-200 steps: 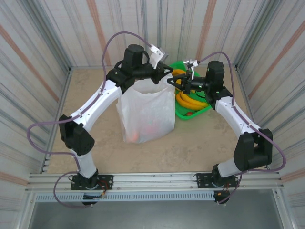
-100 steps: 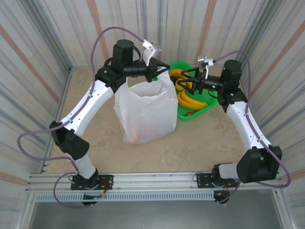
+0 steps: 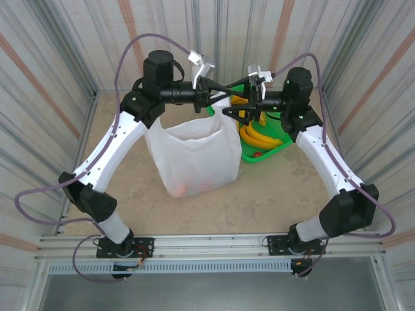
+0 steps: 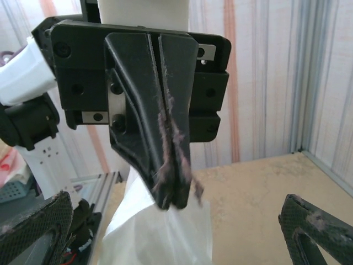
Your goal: Place the fake fruits into the plastic bag and tie a complex knot
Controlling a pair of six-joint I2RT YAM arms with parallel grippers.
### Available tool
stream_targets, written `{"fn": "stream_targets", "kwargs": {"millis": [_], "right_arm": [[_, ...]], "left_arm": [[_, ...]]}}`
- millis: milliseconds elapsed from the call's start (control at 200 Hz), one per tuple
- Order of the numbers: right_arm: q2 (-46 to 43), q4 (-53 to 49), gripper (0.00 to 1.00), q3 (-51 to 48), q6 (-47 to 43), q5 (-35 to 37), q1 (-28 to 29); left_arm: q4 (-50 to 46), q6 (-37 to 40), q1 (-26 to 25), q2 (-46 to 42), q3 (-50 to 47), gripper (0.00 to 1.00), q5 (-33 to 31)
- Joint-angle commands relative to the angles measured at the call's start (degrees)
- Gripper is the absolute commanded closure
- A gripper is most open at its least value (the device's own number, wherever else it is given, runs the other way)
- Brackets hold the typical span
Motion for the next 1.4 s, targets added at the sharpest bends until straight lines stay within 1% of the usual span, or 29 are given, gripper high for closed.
{"fn": "stream_targets", "kwargs": {"millis": [0,55,120,205,250,321,411,466,526,601,621,706,756,887,1012,1122,1242,1322,1393], "right_arm": [[2.01,3.17,0.12,1.86,1.09,-2.05,1.42],[2.67,3.82,0.22,1.91,2.27,-3.03,1.81],[2.80,3.81,0.38,1.29,2.74,-3.59,2.28],[2.25,4.76,0.52,-0.64,3.09,-3.37,2.84],[2.05,5.05,0.64,-1.35,3.20,-3.30,3.15],[1.71,4.83,0.78,-2.40,3.28,-3.11,3.64],[1.14,4.97,0.89,-4.27,3.21,-2.23,4.16],[0.91,4.97,0.90,-5.23,3.21,-1.87,4.39],[0.48,4.71,0.95,-6.23,3.19,-1.37,4.48],[-0.13,4.71,1.00,-7.37,3.03,-0.55,4.45],[-0.29,4.71,1.00,-7.68,2.96,-0.47,4.46],[-0.72,4.40,1.00,-8.20,2.77,-0.03,4.34],[-0.86,4.36,1.00,-8.29,2.77,-0.02,4.32],[-0.73,4.22,1.00,-8.11,2.88,-0.11,4.10],[-1.00,4.68,1.00,-7.94,3.24,0.11,4.23],[-1.21,5.13,1.00,-7.95,3.95,0.29,4.17],[-1.30,5.86,1.00,-7.85,4.87,0.15,4.22],[-1.29,6.17,1.00,-7.93,5.22,0.15,4.15],[-1.20,6.23,1.00,-7.96,5.47,0.28,4.19]], "left_arm": [[4.52,-3.71,0.85,-1.92,0.87,1.00,5.23],[6.82,-5.97,1.37,-1.94,0.36,1.00,6.88],[8.87,-8.22,2.12,-1.86,0.08,1.00,8.21],[8.61,-8.34,2.42,-1.77,0.35,1.00,8.53],[8.19,-7.92,2.45,-1.68,0.49,1.00,8.45],[8.14,-8.12,2.71,-1.51,0.49,1.00,8.49],[8.24,-8.50,2.97,-1.25,0.50,1.00,8.39],[8.28,-8.73,3.20,-1.16,0.50,0.99,8.11],[8.15,-8.78,3.50,-1.20,0.59,0.98,7.86],[7.63,-8.37,3.92,-1.71,0.43,0.92,6.80],[7.55,-8.15,3.99,-1.89,0.34,0.89,6.56],[6.89,-6.71,4.36,-3.25,-0.66,0.70,5.47],[6.55,-5.68,4.63,-4.39,-1.64,0.62,4.97],[6.34,-3.13,5.38,-7.39,-5.53,0.49,4.33],[6.15,-1.66,5.52,-7.92,-8.19,0.36,4.68],[7.47,-1.71,5.37,-7.40,-9.89,0.31,6.23],[7.42,-0.24,4.92,-6.65,-10.74,0.30,5.67],[7.27,0.65,4.37,-5.85,-10.66,0.31,5.72],[7.16,0.91,3.97,-5.20,-10.40,0.35,5.90]]}}
